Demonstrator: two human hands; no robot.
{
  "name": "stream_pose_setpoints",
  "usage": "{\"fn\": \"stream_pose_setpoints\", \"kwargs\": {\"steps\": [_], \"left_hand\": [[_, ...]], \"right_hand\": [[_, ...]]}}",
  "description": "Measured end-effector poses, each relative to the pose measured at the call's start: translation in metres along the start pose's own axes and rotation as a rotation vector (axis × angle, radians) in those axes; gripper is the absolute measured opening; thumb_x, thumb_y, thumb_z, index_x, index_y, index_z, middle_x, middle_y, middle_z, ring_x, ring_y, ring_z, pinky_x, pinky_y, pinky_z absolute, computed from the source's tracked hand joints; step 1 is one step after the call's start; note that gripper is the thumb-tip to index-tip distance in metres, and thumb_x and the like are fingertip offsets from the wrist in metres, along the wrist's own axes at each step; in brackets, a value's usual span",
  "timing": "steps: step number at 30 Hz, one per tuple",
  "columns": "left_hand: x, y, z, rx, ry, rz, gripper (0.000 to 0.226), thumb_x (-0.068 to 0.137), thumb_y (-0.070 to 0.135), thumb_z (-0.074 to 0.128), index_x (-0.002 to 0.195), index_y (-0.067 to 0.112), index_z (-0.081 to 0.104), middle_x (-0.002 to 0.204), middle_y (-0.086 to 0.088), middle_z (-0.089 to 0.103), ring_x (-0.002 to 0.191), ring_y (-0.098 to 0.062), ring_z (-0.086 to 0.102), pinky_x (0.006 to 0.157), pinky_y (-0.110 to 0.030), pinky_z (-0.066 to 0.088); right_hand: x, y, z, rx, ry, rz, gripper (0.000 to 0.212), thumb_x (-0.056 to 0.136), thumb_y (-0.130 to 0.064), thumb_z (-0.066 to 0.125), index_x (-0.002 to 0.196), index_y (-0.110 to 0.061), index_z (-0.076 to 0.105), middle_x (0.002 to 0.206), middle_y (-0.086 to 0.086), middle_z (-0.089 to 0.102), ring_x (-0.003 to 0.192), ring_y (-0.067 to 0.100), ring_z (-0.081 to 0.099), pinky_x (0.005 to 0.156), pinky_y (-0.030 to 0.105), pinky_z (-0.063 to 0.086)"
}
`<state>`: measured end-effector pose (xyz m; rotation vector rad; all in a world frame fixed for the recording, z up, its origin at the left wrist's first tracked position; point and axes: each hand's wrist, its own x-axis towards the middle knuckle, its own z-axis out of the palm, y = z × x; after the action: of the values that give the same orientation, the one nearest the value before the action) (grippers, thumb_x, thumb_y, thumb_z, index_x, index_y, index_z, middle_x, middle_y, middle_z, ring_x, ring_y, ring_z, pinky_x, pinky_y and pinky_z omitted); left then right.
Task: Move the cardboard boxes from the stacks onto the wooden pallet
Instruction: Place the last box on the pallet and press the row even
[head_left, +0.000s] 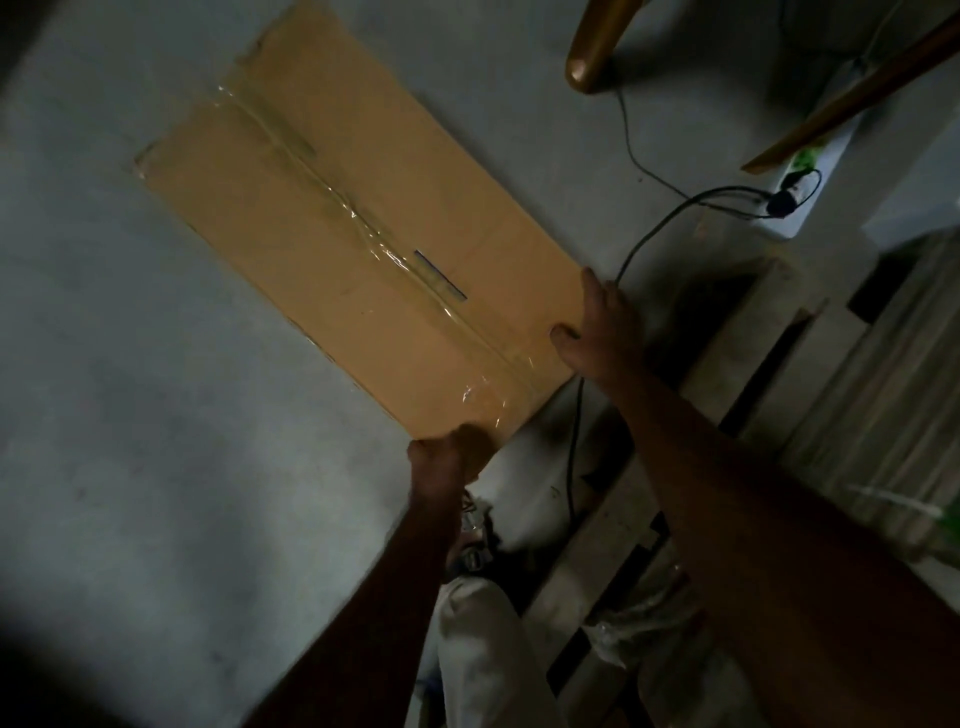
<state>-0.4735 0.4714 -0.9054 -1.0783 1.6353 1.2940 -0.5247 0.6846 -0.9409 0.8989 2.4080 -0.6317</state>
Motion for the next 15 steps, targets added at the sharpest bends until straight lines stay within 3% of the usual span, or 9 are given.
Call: {"fn": "stream_pose_setpoints", "kwargs": {"steps": [1,3,5,7,10,13,15], "left_hand": [[-0.003,0.002,0.002,-0.014,-0.011,-0.001,0.022,0.088,0.022,0.067,0.085,0.008,0.049,0.087,-0.013,0.057,0.074,-0.023,0.057,0.064,-0.031,0.045],[-0.006,0.006,-0.001,-0.031,0.024,-0.018,0.023,0.099,0.012,0.056,0.078,0.011,0.047,0.078,-0.010,0.055,0.069,-0.022,0.054,0.064,-0.031,0.042],[-0.008,0.007,-0.010,-0.054,0.039,-0.025,0.016,0.101,0.016,0.053,0.089,0.006,0.051,0.089,-0.013,0.060,0.077,-0.024,0.058,0.065,-0.031,0.044],[-0.016,0.008,-0.025,-0.032,0.038,-0.029,0.026,0.101,0.023,0.054,0.109,-0.001,0.048,0.104,-0.017,0.062,0.083,-0.023,0.061,0.061,-0.027,0.045],[-0.045,0.023,-0.063,-0.031,0.117,0.019,0.017,0.102,0.022,0.054,0.104,0.008,0.044,0.103,-0.015,0.057,0.081,-0.021,0.058,0.058,-0.026,0.043],[-0.078,0.050,-0.113,-0.056,0.156,0.076,0.022,0.099,0.031,0.057,0.107,0.011,0.051,0.119,-0.014,0.060,0.101,-0.028,0.061,0.070,-0.032,0.047],[-0.107,0.067,-0.145,-0.069,0.163,0.090,0.041,0.096,0.043,0.057,0.123,0.013,0.052,0.128,-0.008,0.059,0.113,-0.029,0.060,0.086,-0.039,0.047]], "right_hand": [[0.004,0.001,-0.002,0.013,-0.008,0.012,0.088,0.088,-0.039,0.065,0.157,-0.022,0.013,0.155,0.018,0.027,0.140,0.039,0.029,0.109,0.048,0.034],[0.009,-0.002,-0.009,0.067,-0.037,0.060,0.092,0.086,-0.041,0.066,0.157,-0.021,0.012,0.153,0.019,0.031,0.138,0.040,0.033,0.108,0.050,0.035],[0.006,-0.009,-0.018,0.081,-0.077,0.108,0.094,0.085,-0.046,0.067,0.157,-0.018,0.013,0.153,0.020,0.032,0.139,0.040,0.033,0.109,0.051,0.036],[-0.007,-0.021,-0.030,0.014,-0.100,0.116,0.090,0.084,-0.051,0.065,0.154,-0.014,0.022,0.151,0.019,0.034,0.137,0.040,0.035,0.108,0.050,0.037],[-0.042,-0.049,-0.050,-0.006,-0.152,0.090,0.076,0.085,-0.056,0.062,0.144,-0.014,0.041,0.147,0.018,0.037,0.133,0.040,0.037,0.106,0.049,0.039],[-0.083,-0.083,-0.076,0.160,-0.225,0.098,0.076,0.084,-0.057,0.064,0.145,-0.020,0.040,0.150,0.016,0.034,0.136,0.038,0.034,0.106,0.044,0.039],[-0.114,-0.109,-0.096,0.386,-0.266,0.127,0.074,0.085,-0.056,0.065,0.146,-0.023,0.038,0.151,0.013,0.034,0.135,0.035,0.038,0.088,0.034,0.045]]}}
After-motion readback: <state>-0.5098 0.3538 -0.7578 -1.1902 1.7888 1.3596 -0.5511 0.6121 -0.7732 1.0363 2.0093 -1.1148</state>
